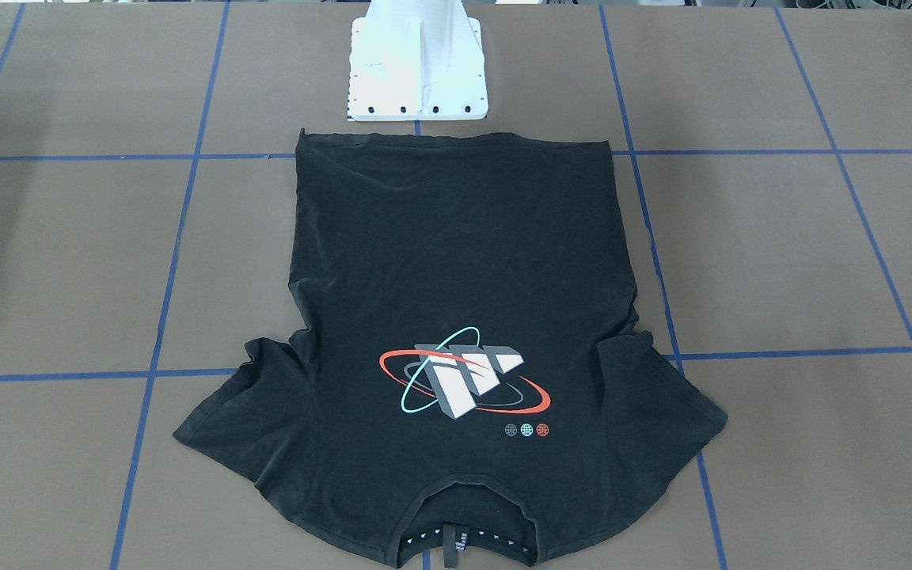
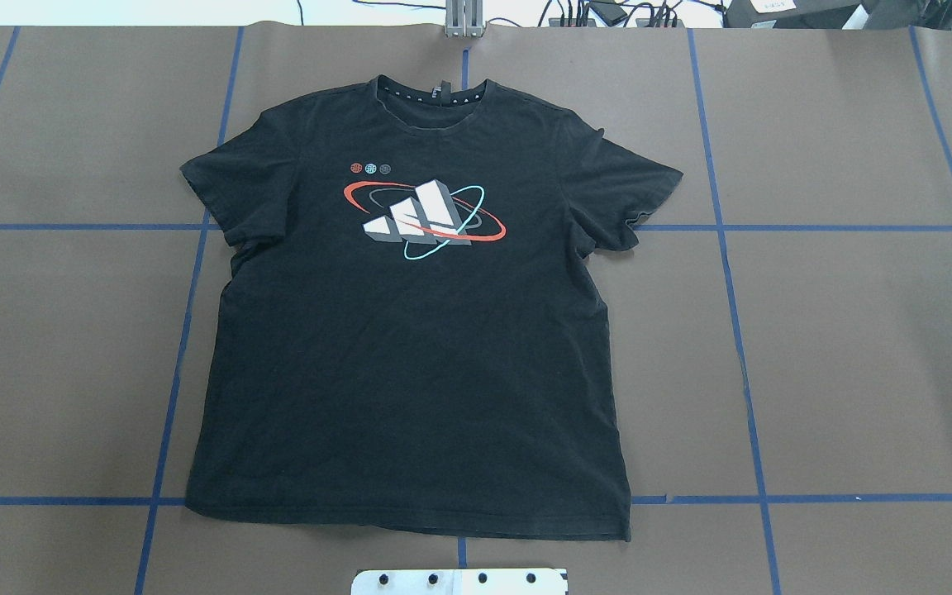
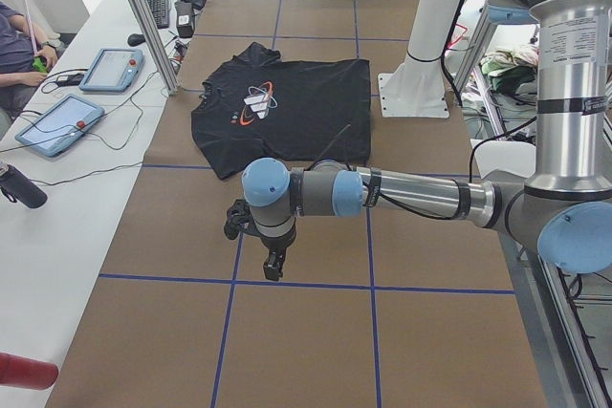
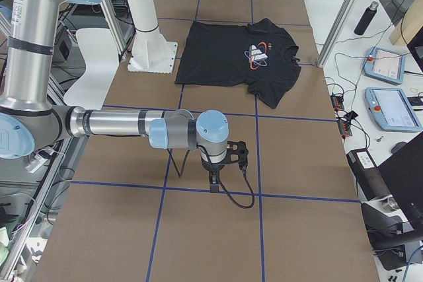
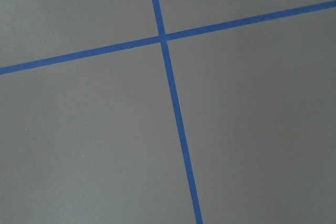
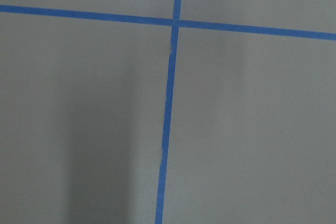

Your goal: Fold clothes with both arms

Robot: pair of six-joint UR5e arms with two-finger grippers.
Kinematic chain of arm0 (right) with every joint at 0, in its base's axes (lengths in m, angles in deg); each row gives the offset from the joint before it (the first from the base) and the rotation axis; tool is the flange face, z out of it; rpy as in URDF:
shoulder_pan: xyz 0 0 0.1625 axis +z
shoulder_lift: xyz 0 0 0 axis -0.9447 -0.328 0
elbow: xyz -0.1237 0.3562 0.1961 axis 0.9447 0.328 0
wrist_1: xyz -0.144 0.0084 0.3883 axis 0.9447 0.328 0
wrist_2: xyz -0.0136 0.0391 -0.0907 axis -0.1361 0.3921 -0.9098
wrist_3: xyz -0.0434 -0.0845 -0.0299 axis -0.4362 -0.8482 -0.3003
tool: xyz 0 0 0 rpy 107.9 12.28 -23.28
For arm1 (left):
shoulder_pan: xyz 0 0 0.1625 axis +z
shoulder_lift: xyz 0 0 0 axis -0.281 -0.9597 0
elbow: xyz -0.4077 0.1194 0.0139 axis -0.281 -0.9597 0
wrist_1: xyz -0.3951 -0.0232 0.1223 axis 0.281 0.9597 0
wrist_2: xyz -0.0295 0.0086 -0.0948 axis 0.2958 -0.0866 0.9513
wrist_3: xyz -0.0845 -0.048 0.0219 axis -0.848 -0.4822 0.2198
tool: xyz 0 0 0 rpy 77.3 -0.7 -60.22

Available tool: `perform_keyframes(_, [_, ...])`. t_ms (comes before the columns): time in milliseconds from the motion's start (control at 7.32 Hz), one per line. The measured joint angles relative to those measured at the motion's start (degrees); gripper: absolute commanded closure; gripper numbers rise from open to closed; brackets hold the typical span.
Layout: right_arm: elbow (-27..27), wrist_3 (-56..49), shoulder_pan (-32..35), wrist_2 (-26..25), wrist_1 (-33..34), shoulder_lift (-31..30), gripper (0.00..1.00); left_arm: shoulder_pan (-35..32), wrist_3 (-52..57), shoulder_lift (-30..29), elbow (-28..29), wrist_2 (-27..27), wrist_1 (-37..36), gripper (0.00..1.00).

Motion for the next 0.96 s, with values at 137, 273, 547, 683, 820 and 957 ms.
perform_keyframes(137, [0.0,0.0,0.0,-0.01,-0.01,0.0,0.0,0.0,0.0,0.01,-0.18,0.0,0.03,0.0])
perform_keyframes(273, [0.0,0.0,0.0,0.01,0.01,0.0,0.0,0.0,-0.03,0.05,-0.68,0.0,0.04,0.0])
perform_keyframes(547, [0.05,0.02,-0.02,0.04,0.04,0.01,0.0,0.02,0.0,0.01,-1.72,-0.03,0.06,0.0])
perform_keyframes(683, [0.07,0.41,-0.24,0.03,0.04,0.17,0.0,0.04,0.0,-0.15,-2.43,0.03,0.1,0.0])
perform_keyframes(820, [0.08,1.91,-1.05,-0.03,-0.15,0.73,0.0,0.04,-0.04,-0.47,-3.47,0.18,0.14,0.0])
perform_keyframes(957, [0.11,4.17,-2.39,-0.09,-0.83,1.85,0.0,0.12,-0.07,-1.26,-4.23,0.28,0.73,0.0])
